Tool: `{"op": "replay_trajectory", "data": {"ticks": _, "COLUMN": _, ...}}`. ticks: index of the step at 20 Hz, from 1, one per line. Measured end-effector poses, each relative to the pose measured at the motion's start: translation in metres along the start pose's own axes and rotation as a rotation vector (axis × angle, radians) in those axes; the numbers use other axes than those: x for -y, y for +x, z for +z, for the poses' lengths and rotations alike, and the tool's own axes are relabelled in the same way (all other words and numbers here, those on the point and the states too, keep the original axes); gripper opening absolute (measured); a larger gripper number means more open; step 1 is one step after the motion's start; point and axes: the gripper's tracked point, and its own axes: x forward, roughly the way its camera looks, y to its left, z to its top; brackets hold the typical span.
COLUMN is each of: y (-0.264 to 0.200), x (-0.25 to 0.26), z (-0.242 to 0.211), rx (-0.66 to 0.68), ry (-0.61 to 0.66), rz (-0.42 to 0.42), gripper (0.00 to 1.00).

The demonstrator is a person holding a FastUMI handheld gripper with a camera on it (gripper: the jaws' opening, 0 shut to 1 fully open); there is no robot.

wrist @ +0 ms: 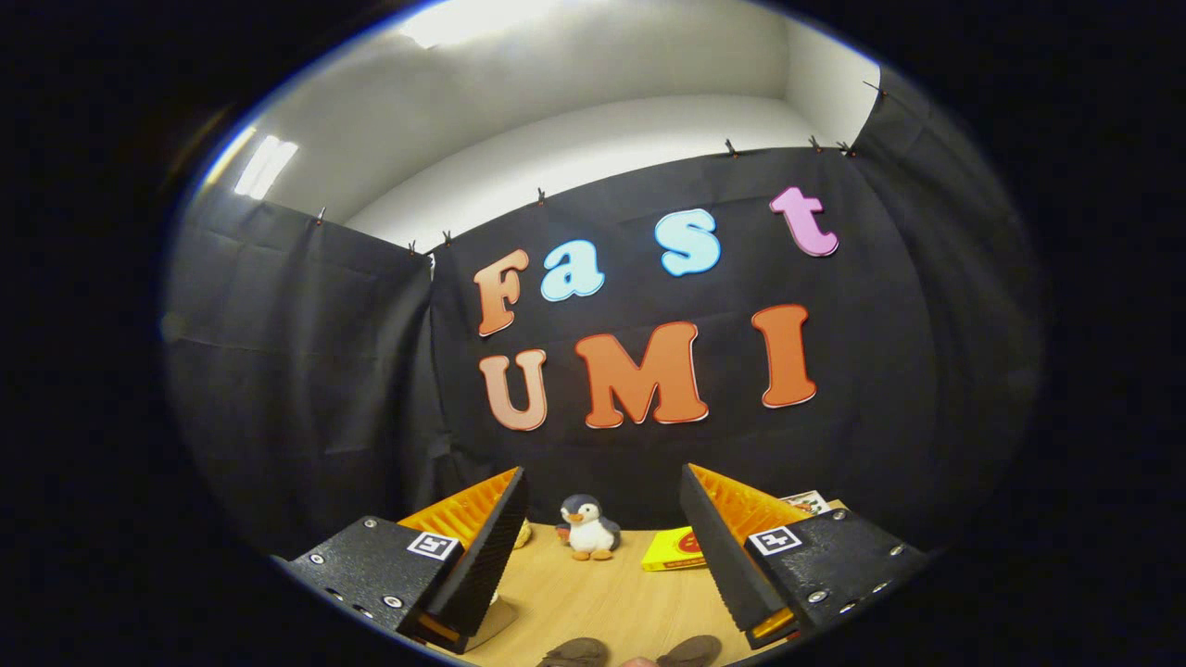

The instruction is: Open the storage box then place both shoes into the box .Put the left shoe in first, then the right shoe, with the right side of both shoes facing outward in a uniform manner.

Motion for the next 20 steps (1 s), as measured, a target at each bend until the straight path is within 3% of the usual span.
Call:
{"op": "replay_trajectory", "data": {"ticks": 13, "y": 0.012, "x": -0.118, "z": -0.177, "rx": -0.578, "ry": 0.336, "rz": 0.337, "gripper": 0.96}}
{"op": "replay_trajectory", "data": {"ticks": 20, "y": -0.007, "x": -0.169, "z": -0.264, "rx": -0.842, "ry": 0.39, "rz": 0.441, "gripper": 0.96}}
